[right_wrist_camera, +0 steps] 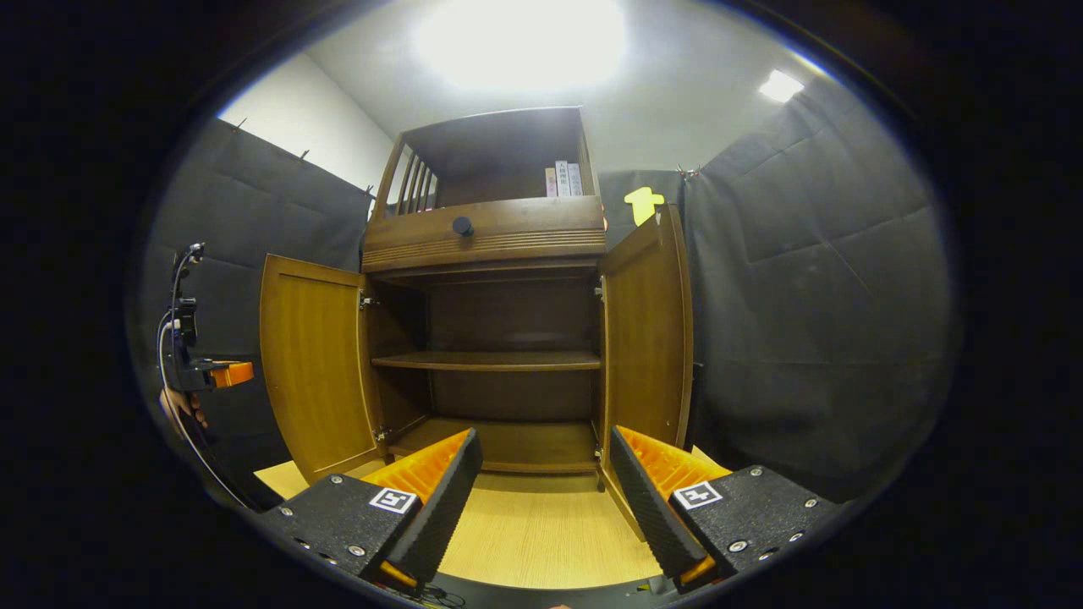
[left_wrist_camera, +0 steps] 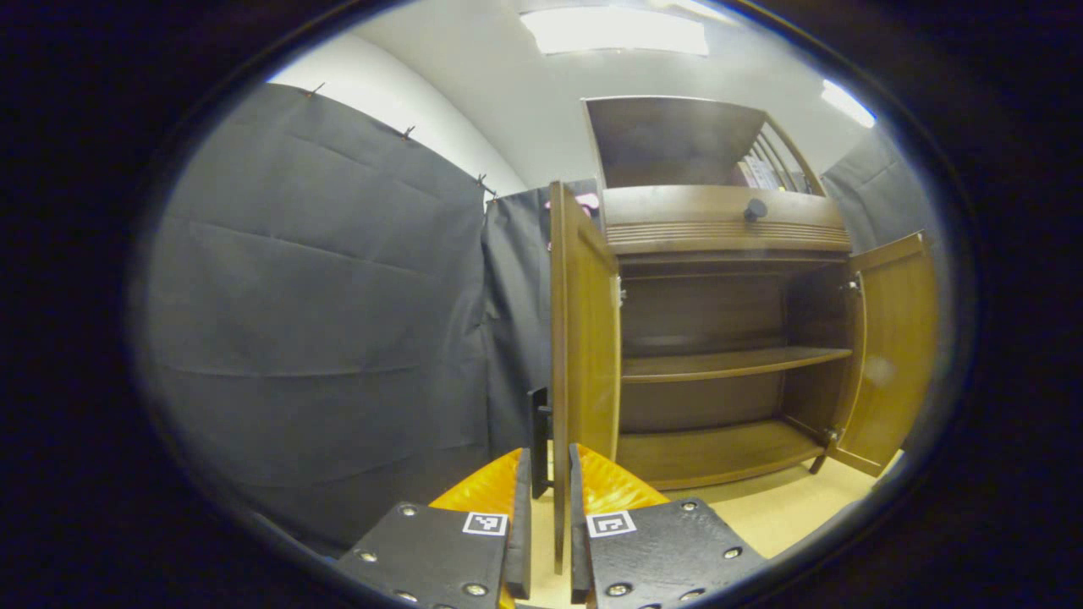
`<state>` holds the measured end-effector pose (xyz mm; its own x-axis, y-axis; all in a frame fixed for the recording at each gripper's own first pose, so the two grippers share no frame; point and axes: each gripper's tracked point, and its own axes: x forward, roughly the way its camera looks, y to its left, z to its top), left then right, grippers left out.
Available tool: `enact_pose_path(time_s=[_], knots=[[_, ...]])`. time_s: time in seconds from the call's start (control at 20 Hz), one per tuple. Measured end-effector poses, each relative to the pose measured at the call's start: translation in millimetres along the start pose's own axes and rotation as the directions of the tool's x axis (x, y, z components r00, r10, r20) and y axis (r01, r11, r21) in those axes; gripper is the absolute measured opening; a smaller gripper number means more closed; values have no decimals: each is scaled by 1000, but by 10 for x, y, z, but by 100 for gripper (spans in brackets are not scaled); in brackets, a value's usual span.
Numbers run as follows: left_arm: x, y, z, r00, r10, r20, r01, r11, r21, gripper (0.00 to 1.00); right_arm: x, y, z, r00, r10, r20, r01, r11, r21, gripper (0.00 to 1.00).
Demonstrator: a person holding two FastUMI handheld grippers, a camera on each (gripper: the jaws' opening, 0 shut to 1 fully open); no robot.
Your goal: Open the right door of the double-door shoe cabinet with the right hand, and open the left door with the left hand.
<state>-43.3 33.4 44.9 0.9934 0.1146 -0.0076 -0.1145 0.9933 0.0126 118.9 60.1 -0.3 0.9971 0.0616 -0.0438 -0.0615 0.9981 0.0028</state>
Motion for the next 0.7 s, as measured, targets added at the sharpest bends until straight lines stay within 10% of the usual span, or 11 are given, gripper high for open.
enact_pose_path(time_s=[0.7], knots=[[-1112,-517,279,997,-67,34,67,998,6,24,-469,-148,22,1000,1,4,-1,999,36,94]])
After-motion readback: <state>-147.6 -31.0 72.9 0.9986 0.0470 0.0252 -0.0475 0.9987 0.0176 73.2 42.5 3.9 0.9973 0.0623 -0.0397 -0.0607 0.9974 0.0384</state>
